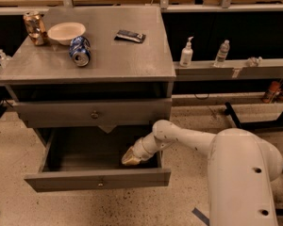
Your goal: Open middle drawer
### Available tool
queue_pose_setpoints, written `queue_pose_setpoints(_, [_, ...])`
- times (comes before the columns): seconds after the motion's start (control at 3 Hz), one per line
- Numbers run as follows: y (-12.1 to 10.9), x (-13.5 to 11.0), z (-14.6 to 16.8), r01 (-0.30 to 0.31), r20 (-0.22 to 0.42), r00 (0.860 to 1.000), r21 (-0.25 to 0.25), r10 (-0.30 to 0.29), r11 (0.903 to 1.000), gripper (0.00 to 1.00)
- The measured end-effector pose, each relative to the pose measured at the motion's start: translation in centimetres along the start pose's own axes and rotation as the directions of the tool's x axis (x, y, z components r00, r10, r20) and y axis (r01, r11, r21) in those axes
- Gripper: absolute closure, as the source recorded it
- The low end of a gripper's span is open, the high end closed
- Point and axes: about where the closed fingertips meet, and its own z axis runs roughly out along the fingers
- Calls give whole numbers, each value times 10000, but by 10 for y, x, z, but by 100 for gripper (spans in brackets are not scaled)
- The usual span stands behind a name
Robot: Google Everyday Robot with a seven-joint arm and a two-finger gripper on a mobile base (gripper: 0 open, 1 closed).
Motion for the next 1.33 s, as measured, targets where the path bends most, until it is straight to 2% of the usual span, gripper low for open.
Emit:
queue_pose_setpoints(0.33, [7,1,16,-105,0,9999,-649,105,9978,100])
queue_pose_setpoints(0.67, [25,-5,13,-23,19,10000,-829,25,9966,100])
queue_pose_setpoints(1.0, [56,-5,3,-259,23,9997,-878,262,9958,100])
queue_pose_setpoints(1.33, [55,-5,3,-259,23,9997,-879,262,9958,100])
